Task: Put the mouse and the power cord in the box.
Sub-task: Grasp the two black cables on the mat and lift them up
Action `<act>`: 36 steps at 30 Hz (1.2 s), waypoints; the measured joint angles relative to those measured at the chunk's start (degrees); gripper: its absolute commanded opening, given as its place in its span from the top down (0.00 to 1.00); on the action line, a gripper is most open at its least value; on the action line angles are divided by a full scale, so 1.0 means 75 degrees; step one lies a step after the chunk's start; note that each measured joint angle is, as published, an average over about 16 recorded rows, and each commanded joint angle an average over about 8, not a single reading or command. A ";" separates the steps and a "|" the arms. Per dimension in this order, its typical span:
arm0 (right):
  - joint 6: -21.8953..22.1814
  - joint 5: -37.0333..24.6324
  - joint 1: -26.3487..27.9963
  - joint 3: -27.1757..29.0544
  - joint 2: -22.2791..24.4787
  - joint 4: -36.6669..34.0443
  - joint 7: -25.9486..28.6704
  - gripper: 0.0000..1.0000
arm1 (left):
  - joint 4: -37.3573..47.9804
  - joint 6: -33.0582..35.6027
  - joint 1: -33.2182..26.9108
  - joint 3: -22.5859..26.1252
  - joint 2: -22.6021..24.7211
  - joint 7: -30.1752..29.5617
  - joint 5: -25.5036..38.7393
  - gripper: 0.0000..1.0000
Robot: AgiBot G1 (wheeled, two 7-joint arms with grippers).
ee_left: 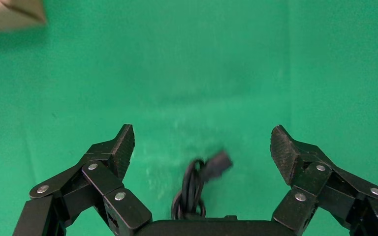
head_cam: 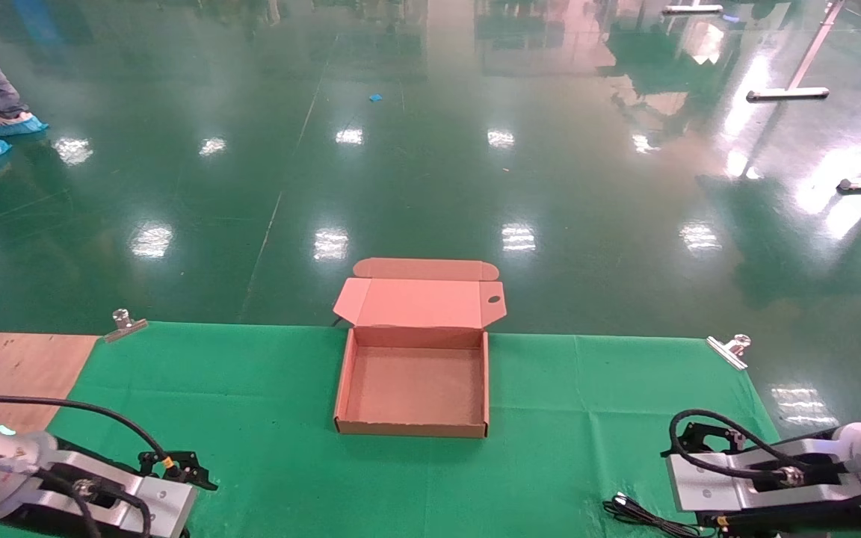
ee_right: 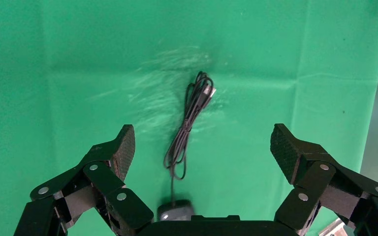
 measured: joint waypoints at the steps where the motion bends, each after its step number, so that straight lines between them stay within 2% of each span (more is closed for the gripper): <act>1: 0.0069 -0.0123 0.0008 -0.0049 -0.0083 -0.0116 -0.0066 0.00 | 0.0266 -0.0089 -0.0087 0.0077 0.0114 0.0178 0.0160 0.00; 8: 0.0527 -0.0658 0.0016 -0.0308 -0.0659 -0.1117 -0.0560 0.00 | 0.1944 -0.0804 -0.0565 0.0503 0.0827 0.1263 0.1010 0.00; 15: 0.0901 -0.0837 0.0021 -0.0437 -0.1119 -0.2217 -0.1085 0.00 | 0.3191 -0.1481 -0.0810 0.0717 0.1319 0.2068 0.1426 0.00; 25: 0.1431 -0.0749 0.0098 -0.0422 -0.1614 -0.3822 -0.1936 0.00 | 0.4385 -0.2195 -0.0856 0.0709 0.1685 0.2822 0.1440 0.00; 36: 0.1920 -0.0616 0.0217 -0.0364 -0.2058 -0.5308 -0.2818 0.00 | 0.5011 -0.3030 -0.0757 0.0595 0.1824 0.3214 0.1292 0.00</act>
